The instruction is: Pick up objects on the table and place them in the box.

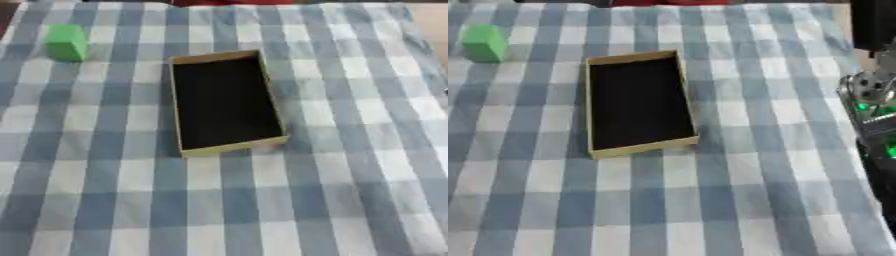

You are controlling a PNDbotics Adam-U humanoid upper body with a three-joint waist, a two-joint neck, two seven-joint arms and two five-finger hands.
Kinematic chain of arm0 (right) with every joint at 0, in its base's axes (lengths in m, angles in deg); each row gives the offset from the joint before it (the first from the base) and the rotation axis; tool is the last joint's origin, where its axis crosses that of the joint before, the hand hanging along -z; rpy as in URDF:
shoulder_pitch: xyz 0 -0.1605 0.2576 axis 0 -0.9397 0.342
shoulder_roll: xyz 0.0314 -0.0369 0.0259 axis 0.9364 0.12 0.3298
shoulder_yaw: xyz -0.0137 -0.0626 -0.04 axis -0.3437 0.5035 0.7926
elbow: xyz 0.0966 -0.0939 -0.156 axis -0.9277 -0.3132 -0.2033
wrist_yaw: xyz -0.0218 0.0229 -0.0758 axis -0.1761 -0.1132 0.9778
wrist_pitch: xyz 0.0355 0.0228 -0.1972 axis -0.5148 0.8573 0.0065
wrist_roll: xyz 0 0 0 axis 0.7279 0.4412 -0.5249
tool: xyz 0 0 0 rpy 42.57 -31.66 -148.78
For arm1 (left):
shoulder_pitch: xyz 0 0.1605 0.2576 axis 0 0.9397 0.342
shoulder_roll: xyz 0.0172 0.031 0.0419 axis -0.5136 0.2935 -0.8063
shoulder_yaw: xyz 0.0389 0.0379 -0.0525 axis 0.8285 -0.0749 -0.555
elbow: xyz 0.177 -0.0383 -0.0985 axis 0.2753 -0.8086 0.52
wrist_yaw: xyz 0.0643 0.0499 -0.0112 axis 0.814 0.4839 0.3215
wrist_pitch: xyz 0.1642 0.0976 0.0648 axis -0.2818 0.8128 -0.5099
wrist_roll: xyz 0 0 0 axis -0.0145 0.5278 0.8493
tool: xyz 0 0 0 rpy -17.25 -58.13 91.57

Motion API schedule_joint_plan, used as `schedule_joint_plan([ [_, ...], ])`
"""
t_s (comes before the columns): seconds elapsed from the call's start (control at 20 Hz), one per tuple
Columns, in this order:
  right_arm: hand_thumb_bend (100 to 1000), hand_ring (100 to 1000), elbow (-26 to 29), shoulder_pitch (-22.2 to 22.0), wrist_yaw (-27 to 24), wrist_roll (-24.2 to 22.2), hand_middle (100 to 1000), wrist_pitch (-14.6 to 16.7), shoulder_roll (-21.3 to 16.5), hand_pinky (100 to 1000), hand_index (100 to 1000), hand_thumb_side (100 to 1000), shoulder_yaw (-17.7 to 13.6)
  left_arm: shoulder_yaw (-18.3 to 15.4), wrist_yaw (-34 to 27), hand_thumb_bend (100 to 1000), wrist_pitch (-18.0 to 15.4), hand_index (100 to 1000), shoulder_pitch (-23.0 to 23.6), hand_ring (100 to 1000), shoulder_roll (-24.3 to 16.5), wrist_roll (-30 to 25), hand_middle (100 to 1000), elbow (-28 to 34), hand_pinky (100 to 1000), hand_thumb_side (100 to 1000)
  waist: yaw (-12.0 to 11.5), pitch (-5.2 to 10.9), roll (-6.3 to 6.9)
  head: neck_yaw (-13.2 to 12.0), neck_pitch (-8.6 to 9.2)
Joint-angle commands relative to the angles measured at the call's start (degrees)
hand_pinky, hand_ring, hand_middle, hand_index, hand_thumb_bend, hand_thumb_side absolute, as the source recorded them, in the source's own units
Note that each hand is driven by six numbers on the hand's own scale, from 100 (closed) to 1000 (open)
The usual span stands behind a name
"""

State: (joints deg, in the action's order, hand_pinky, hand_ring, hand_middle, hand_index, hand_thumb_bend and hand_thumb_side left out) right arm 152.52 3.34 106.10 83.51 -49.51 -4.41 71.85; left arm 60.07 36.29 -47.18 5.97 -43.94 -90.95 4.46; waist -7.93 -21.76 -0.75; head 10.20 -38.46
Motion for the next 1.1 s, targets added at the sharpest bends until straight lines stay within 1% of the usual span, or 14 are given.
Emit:
schedule_joint_plan([
  [0.05,100,748,0.94,1.0,-0.37,-0.25,751,0.17,-2.03,784,792,1000,-0.1,-0.66,1.49,571,0.78,970,-2.4,929,-0.3,0.97,881,-1.43,873,147,0.24,0.83,0.4,-0.71,1.01],
  [0.2,100,748,0.94,1.38,-0.48,-0.32,751,0.26,-2.2,784,792,1000,0.04,-1.07,2.77,566,1.48,975,-3.93,957,0.8,2.04,921,-3.4,890,118,0.69,0.29,0.53,-1.41,1.57],
  [0.5,100,747,0.94,2.19,-0.75,-0.46,750,0.41,-2.39,784,791,1000,0.29,-0.79,2.79,552,1.72,989,-6.0,981,2.86,2.23,937,-5.05,909,129,1.49,-0.95,0.71,-2.58,2.81],
  [0.6,100,747,0.94,2.5,-0.84,-0.53,750,0.52,-2.41,784,791,1000,0.38,-0.7,1.93,517,1.54,991,-6.59,979,3.51,2.05,933,-5.16,910,125,1.68,-1.24,0.7,-2.88,3.1],
  [0.7,100,747,0.94,2.84,-0.92,-0.63,750,0.64,-2.47,784,792,1000,0.48,-0.59,0.87,518,1.47,990,-7.17,987,3.94,2.16,934,-5.15,911,102,1.91,-1.52,0.7,-3.28,3.53],
  [0.8,100,746,0.94,3.11,-0.99,-0.7,750,0.76,-2.53,784,792,1000,0.56,-0.47,0.97,526,1.74,990,-7.71,990,4.2,2.44,935,-5.2,912,100,2.14,-1.78,0.77,-3.65,3.88],
  [1.1,100,744,0.94,4.01,-1.16,-0.76,750,1.09,-2.74,784,791,1000,0.76,-0.85,3.77,534,2.57,998,-9.33,1000,5.05,2.48,947,-6.79,916,100,3.05,-2.71,1.25,-5.08,4.89],
])
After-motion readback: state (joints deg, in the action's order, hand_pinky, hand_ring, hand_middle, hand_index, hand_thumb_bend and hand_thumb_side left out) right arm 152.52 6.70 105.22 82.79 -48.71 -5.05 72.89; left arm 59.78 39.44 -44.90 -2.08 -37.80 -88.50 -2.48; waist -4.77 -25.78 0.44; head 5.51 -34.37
